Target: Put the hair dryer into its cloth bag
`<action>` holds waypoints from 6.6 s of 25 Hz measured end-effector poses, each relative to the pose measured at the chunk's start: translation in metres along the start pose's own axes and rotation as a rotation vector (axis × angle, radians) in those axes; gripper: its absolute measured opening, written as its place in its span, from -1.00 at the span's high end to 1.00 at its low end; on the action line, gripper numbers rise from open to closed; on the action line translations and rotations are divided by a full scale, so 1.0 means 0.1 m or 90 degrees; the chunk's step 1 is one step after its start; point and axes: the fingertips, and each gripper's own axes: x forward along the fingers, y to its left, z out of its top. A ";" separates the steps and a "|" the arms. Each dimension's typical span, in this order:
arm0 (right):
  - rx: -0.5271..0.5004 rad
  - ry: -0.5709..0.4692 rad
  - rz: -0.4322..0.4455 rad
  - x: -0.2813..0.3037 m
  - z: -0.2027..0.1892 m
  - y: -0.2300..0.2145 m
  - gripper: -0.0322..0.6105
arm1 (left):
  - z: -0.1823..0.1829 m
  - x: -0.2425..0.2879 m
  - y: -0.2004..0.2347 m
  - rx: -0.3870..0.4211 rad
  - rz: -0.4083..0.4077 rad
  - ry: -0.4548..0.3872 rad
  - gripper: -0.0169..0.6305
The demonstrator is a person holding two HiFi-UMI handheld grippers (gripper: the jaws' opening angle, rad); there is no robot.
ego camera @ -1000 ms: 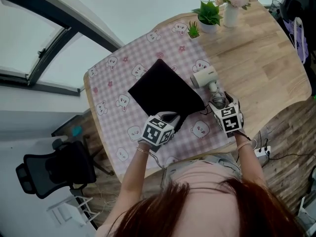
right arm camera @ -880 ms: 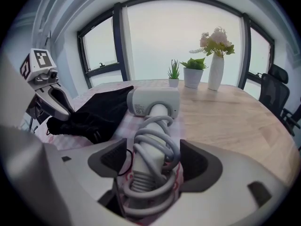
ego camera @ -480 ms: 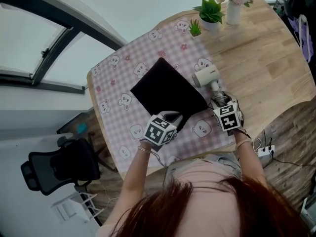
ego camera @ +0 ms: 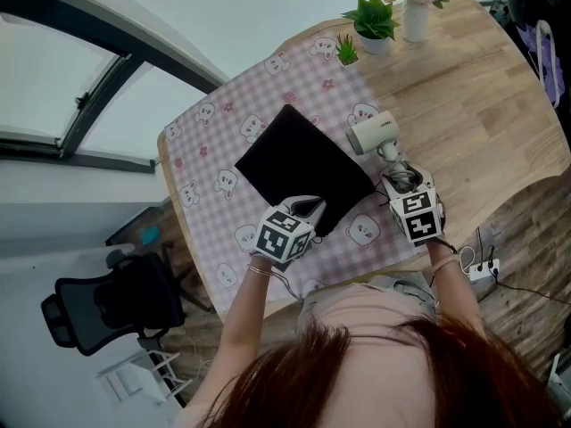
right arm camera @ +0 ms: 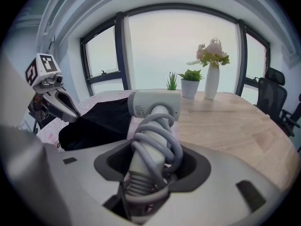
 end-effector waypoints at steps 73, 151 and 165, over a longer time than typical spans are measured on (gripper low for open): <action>0.007 0.145 0.443 -0.91 -0.52 1.11 0.19 | 0.44 -0.50 -0.24 0.053 -0.039 -0.064 0.91; -0.147 0.100 0.342 0.11 0.03 1.62 0.18 | 0.48 -0.41 -0.55 0.008 -0.103 -0.109 0.90; -0.141 0.072 0.341 0.29 0.11 1.68 0.18 | 0.47 -0.38 -0.54 0.002 -0.107 -0.105 0.90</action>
